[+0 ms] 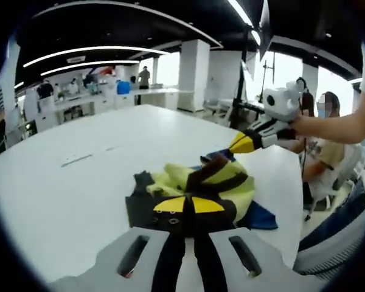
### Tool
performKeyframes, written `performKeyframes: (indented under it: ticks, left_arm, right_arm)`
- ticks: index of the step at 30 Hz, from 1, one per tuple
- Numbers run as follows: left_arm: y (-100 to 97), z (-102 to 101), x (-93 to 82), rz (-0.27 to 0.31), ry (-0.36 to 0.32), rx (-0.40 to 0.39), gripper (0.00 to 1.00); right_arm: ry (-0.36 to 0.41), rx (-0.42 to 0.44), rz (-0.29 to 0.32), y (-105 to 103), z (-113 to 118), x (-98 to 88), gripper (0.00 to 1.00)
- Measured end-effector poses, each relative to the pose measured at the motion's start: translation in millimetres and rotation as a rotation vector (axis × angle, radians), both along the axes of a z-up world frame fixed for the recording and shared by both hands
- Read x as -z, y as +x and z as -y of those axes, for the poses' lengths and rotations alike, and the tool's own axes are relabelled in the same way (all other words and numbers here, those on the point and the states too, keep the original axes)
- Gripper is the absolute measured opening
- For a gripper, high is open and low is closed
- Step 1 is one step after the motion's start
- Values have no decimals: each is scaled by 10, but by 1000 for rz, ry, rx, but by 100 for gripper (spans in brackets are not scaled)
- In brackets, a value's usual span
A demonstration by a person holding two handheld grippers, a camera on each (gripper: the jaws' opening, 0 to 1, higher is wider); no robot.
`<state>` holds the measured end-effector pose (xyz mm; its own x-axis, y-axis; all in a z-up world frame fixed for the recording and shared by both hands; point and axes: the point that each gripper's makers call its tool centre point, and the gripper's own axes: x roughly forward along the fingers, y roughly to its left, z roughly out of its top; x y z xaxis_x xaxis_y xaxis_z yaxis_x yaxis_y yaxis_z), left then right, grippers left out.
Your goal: Fold the garment on the visible template until the final outline fits inside the template.
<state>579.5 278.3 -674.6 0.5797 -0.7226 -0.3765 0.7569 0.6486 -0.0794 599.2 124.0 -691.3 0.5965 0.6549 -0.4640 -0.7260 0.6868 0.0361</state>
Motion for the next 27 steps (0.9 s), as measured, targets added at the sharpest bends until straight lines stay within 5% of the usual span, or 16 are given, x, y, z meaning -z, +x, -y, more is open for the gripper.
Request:
performKeyframes:
  ticks: [9, 21, 27]
  left_arm:
    - [174, -183, -322, 79, -24, -82, 0]
    - [576, -373, -705, 170, -74, -164, 0]
    - [866, -449, -751, 225, -6, -207, 0]
  right_arm:
    - [-1, 81, 142, 247, 82, -458, 0]
    - [7, 97, 192, 580, 56, -731, 0]
    - [14, 165, 210, 850, 91, -785, 0]
